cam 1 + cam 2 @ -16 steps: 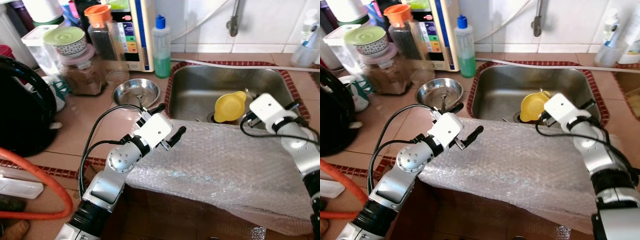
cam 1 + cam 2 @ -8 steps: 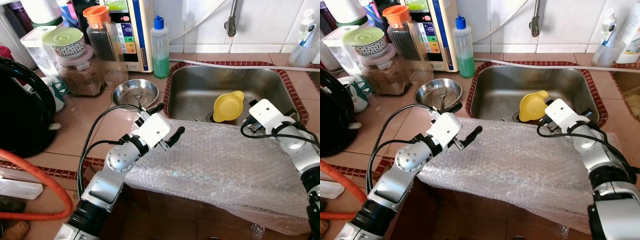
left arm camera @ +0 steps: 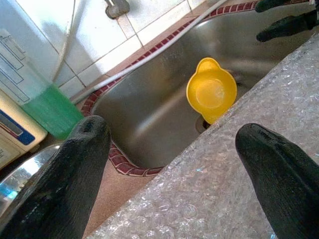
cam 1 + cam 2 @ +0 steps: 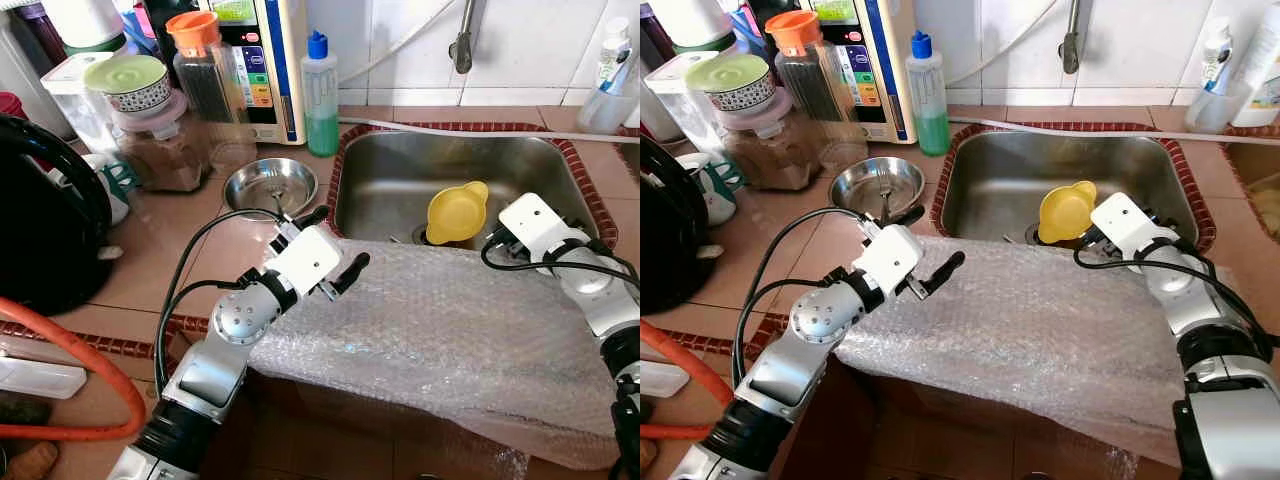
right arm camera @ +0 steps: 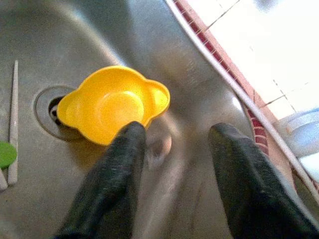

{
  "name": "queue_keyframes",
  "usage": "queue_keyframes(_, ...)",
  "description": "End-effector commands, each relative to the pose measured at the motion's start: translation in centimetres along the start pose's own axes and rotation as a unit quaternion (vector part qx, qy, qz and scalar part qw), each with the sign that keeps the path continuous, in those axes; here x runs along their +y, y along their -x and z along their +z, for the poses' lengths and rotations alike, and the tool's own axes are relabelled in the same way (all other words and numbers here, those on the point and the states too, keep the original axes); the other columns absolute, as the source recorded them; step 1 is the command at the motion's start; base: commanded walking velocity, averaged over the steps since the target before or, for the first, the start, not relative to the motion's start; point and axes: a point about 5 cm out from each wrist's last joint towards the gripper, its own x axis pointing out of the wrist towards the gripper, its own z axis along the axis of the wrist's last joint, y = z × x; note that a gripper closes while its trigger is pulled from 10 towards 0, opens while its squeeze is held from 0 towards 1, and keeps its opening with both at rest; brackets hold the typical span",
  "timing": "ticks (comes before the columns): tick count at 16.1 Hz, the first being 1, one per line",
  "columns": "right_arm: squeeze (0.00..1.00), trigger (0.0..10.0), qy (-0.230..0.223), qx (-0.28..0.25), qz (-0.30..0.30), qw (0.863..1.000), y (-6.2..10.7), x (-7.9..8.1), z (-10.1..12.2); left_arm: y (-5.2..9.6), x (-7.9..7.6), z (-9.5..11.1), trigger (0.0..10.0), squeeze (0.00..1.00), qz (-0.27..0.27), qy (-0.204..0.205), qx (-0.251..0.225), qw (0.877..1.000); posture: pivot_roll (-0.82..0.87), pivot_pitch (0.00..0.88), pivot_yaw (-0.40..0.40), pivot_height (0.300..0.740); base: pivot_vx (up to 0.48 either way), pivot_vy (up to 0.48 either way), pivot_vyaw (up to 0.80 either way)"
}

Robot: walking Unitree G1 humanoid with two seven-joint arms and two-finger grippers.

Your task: Kitchen organization

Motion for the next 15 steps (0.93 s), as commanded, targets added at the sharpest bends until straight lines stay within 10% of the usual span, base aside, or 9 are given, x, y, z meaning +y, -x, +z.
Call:
queue_keyframes(1, 1.0, 10.0, -0.008, -0.036, -0.022, 0.999, -0.4, -0.9, 1.5, 0.0, 0.4, 0.0, 10.0, 0.0, 0.004, -0.008, 0.002, 1.0, -0.27, 0.077, 0.154, 0.74, 0.0, 0.0, 0.0)
queue_keyframes(5, 1.0, 10.0, -0.088, -0.194, -0.049, 0.976, -0.5, -1.1, 7.3, -0.4, 2.5, -0.1, 10.0, 0.0, 0.06, -0.003, 0.01, 0.998, -0.28, 0.067, 0.157, 0.74, 0.0, 0.0, 0.0)
queue_keyframes(12, 1.0, 10.0, -0.18, -0.251, 0.033, 0.95, 1.1, 2.1, 11.7, 0.4, 3.9, -2.3, 10.0, 0.0, 0.066, -0.078, 0.052, 0.993, -0.29, 0.07, 0.158, 0.74, 0.0, 0.0, 0.0)
queue_keyframes(13, 0.78, 10.0, -0.195, -0.249, 0.051, 0.947, 1.5, 2.4, 12.1, 0.4, 3.8, -2.7, 10.0, 0.0, 0.061, -0.076, 0.059, 0.994, -0.29, 0.07, 0.158, 0.74, 0.0, 0.0, 0.0)
queue_keyframes(14, 0.0, 10.0, -0.189, -0.256, 0.081, 0.945, 2.0, 3.0, 12.7, 0.4, 3.6, -3.2, 10.0, 0.0, 0.055, -0.084, 0.067, 0.993, -0.3, 0.074, 0.153, 0.74, 0.0, 0.0, 0.0)
queue_keyframes(15, 0.0, 10.0, -0.19, -0.257, 0.099, 0.942, 2.3, 3.4, 12.9, 0.3, 3.5, -3.3, 10.0, 0.0, 0.052, -0.09, 0.067, 0.992, -0.3, 0.076, 0.152, 0.74, 0.0, 0.0, 0.0)
